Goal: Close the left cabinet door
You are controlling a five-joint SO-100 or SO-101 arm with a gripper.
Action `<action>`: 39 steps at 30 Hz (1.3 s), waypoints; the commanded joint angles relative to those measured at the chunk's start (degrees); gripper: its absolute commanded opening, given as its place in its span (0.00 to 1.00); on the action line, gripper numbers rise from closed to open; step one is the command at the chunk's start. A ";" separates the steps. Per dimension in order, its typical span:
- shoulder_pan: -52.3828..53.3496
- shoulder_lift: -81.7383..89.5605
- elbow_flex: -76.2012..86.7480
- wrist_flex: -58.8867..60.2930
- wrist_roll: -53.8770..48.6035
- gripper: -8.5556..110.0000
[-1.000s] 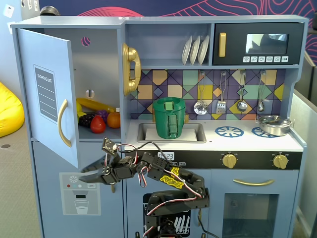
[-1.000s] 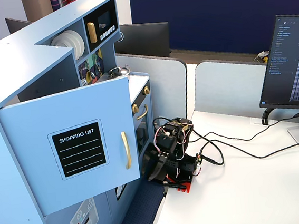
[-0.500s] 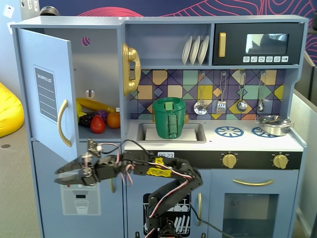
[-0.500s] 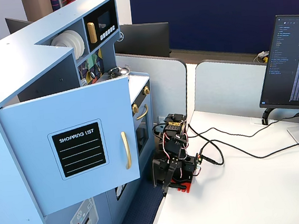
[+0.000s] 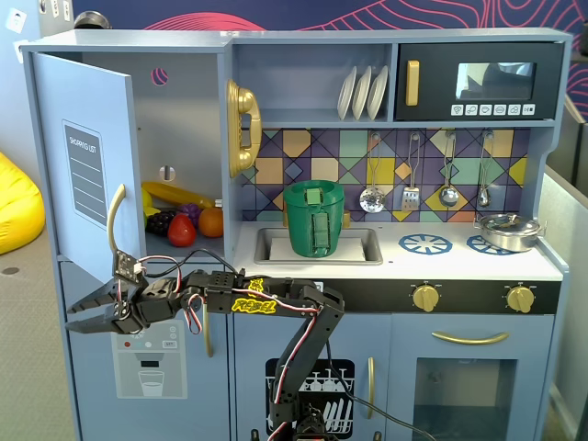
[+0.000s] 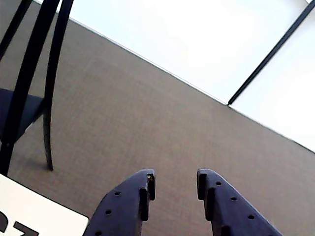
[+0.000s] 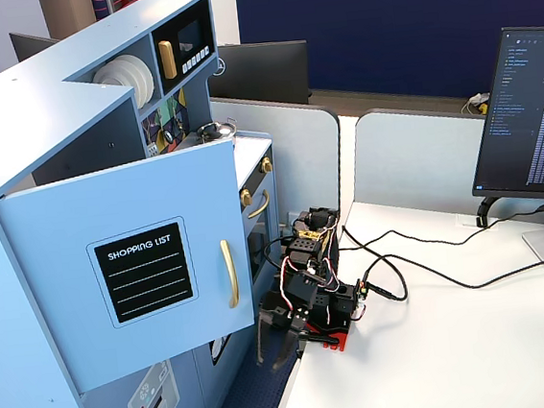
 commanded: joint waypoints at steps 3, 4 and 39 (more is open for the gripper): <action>6.77 1.41 -2.72 -2.37 -0.26 0.07; 7.65 1.93 -1.93 -2.37 -0.26 0.07; 47.37 15.64 10.90 3.25 1.76 0.07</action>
